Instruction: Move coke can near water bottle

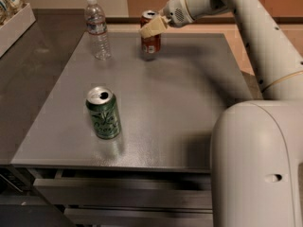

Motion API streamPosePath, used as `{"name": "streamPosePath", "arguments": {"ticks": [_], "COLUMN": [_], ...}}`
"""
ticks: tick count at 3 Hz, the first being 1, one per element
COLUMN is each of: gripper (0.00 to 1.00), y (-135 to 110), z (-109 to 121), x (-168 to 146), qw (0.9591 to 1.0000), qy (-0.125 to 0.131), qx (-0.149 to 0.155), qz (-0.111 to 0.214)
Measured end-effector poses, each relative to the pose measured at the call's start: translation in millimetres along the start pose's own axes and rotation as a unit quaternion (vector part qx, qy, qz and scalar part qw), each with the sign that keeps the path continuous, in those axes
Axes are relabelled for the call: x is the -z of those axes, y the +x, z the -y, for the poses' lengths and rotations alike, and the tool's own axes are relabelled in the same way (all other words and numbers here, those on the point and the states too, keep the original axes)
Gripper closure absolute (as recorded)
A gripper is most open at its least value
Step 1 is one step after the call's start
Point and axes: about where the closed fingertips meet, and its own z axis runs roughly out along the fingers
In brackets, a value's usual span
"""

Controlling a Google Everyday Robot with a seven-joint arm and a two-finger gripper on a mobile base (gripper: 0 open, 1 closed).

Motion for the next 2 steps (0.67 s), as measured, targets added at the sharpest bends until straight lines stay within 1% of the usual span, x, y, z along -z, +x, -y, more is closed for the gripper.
{"name": "streamPosePath", "arguments": {"ticks": [2], "gripper": [1.0], "y": [-8.9], "z": [-11.3], "x": [-30.1], "qw": [0.9993], "qy": [-0.034], "qx": [0.013], "qz": [0.001]}}
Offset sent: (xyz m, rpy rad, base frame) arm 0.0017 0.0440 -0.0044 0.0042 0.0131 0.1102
